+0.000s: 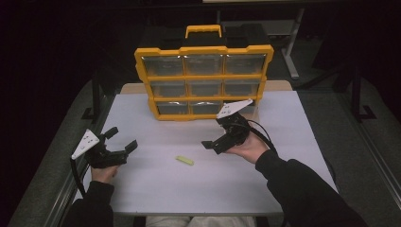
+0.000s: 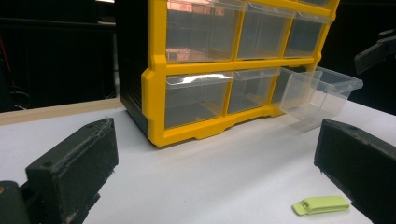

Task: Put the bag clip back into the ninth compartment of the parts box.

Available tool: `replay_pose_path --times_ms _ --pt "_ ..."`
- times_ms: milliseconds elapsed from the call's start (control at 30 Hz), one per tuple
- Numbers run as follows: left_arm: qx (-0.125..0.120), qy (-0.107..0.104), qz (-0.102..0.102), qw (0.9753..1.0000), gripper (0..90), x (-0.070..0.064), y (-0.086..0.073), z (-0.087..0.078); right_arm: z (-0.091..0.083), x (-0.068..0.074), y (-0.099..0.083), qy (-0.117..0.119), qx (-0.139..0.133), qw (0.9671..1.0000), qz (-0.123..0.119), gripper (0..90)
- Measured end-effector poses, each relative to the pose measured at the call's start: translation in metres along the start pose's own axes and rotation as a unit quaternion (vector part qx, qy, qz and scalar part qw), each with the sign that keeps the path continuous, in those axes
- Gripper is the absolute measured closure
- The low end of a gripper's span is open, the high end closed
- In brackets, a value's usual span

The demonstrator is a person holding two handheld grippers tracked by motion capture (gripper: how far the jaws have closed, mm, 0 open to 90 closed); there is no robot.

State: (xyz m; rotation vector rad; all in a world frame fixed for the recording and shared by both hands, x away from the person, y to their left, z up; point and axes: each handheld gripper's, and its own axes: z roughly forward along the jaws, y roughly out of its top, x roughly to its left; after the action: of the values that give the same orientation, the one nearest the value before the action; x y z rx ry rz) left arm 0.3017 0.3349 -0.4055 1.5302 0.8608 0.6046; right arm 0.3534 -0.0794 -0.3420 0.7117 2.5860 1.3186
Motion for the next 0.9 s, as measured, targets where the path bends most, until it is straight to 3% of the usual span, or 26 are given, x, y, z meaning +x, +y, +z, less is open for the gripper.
replay_pose_path --times_ms 333,900 --pt "-0.001 -0.002 -0.002 1.0000 0.0 0.001 0.000 0.000 0.018 0.005 0.001 0.019 0.043 0.9989 -0.008 0.0" --pt "-0.004 0.000 -0.005 1.0000 0.0 0.002 0.000 -0.001 0.041 0.015 0.012 0.038 0.089 0.9949 -0.028 0.0"
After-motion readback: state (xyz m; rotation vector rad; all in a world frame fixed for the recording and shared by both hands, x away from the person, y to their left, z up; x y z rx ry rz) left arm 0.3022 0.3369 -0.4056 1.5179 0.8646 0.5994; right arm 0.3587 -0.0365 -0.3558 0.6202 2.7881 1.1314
